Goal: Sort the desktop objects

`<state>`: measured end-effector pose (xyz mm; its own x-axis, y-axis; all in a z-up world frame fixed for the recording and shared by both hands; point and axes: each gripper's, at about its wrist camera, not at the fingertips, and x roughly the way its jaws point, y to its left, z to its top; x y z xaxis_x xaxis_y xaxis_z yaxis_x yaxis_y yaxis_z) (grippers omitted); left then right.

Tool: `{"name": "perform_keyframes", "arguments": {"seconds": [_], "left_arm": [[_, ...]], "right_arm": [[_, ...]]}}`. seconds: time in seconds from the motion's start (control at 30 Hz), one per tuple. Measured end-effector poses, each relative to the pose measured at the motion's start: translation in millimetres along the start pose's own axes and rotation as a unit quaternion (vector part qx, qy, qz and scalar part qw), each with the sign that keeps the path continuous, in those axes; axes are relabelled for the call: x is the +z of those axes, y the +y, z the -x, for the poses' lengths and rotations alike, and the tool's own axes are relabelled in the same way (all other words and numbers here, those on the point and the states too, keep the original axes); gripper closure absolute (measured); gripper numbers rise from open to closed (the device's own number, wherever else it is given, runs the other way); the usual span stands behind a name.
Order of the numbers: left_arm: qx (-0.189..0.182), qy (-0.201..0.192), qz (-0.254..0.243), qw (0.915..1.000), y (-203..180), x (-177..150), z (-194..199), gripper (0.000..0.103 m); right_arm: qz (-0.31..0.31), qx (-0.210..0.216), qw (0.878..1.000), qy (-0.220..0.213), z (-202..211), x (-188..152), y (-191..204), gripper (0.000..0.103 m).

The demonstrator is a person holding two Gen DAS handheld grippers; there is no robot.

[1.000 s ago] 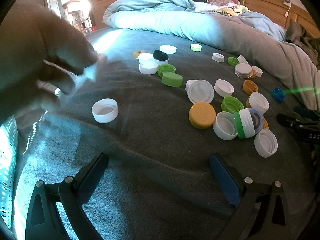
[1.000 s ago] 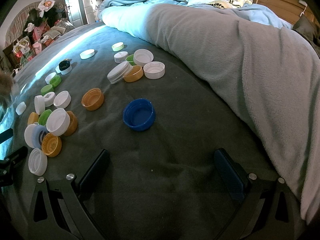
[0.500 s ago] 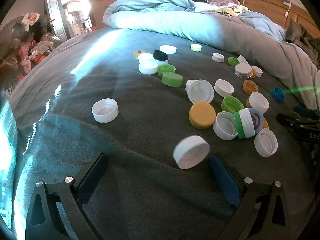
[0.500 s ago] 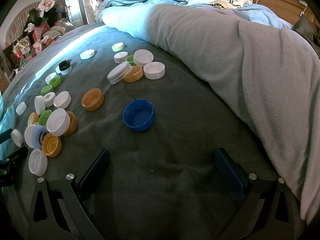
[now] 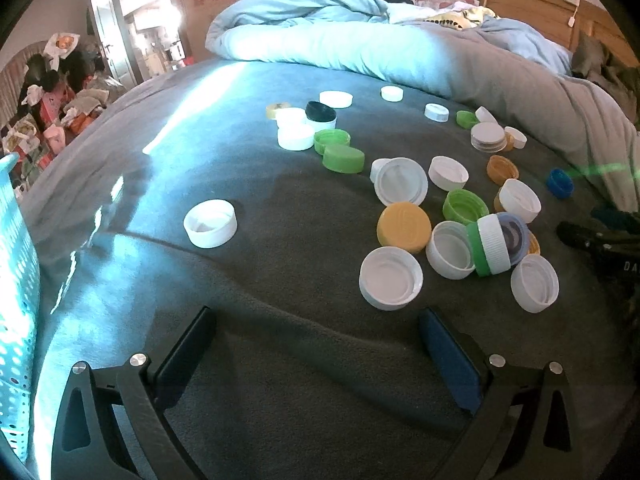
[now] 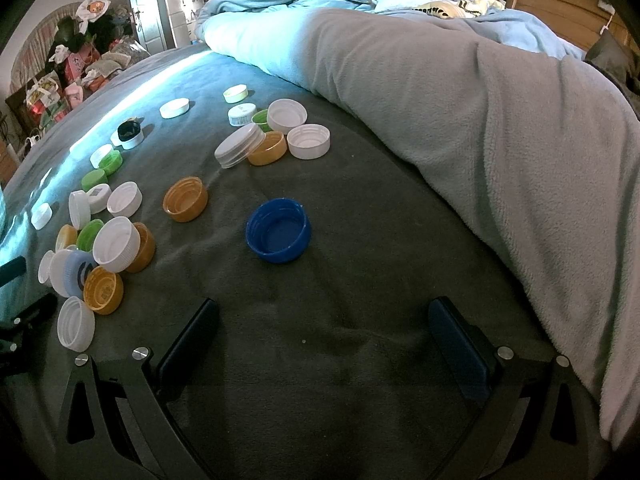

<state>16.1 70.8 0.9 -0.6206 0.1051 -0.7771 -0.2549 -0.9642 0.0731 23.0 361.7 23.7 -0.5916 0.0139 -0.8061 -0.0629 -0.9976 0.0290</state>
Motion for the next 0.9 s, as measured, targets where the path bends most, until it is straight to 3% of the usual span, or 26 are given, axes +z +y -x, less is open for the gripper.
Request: {"name": "perform_keyframes", "arguments": {"seconds": [0.2, 0.3, 0.33, 0.4, 0.47, 0.53, 0.7, 0.73, 0.8, 0.83, 0.9], "left_arm": [[-0.016, 0.008, 0.003, 0.9998, 4, 3, -6, 0.000], [-0.046, 0.029, 0.017, 0.9984, 13, 12, -10, 0.000], [-0.073, 0.040, 0.017, 0.9964, 20, 16, -7, 0.000], [-0.106, 0.019, 0.038, 0.9934, 39, 23, 4, 0.000], [-0.111, -0.021, 0.048, 0.9924, 59, 29, 14, 0.000], [-0.107, -0.032, 0.053, 0.9923, 73, 35, 13, 0.000], [-0.093, 0.015, 0.056, 0.9940, 86, 40, -19, 0.005], [-0.091, 0.008, 0.064, 0.9937, 89, 40, -18, 0.012], [-0.092, 0.009, 0.064, 0.9937, 88, 43, -17, 0.046], [-0.089, 0.015, 0.064, 0.9939, 89, 44, -19, 0.069], [-0.088, 0.016, 0.063, 0.9940, 89, 44, -18, 0.069]], "right_arm": [[0.001, -0.001, 1.000, 0.000, 2, 0, -1, 0.001], [0.000, 0.000, 1.000, 0.000, 3, 0, -1, 0.000], [-0.001, 0.001, 1.000, 0.000, 3, 0, -1, 0.000], [-0.001, 0.002, 1.000, 0.000, 3, -1, -2, 0.000], [-0.001, 0.001, 1.000, 0.000, 3, -1, -2, 0.000], [-0.001, 0.001, 1.000, 0.000, 3, 0, -2, 0.000], [0.000, -0.001, 1.000, -0.001, 3, 0, -2, 0.001], [0.000, -0.001, 1.000, -0.001, 2, 0, -1, 0.001], [0.000, -0.001, 1.000, 0.000, 2, 0, -1, 0.001], [0.000, -0.001, 1.000, -0.001, 2, 0, -1, 0.001], [-0.001, 0.002, 1.000, 0.001, 2, 0, -1, 0.001]]}}
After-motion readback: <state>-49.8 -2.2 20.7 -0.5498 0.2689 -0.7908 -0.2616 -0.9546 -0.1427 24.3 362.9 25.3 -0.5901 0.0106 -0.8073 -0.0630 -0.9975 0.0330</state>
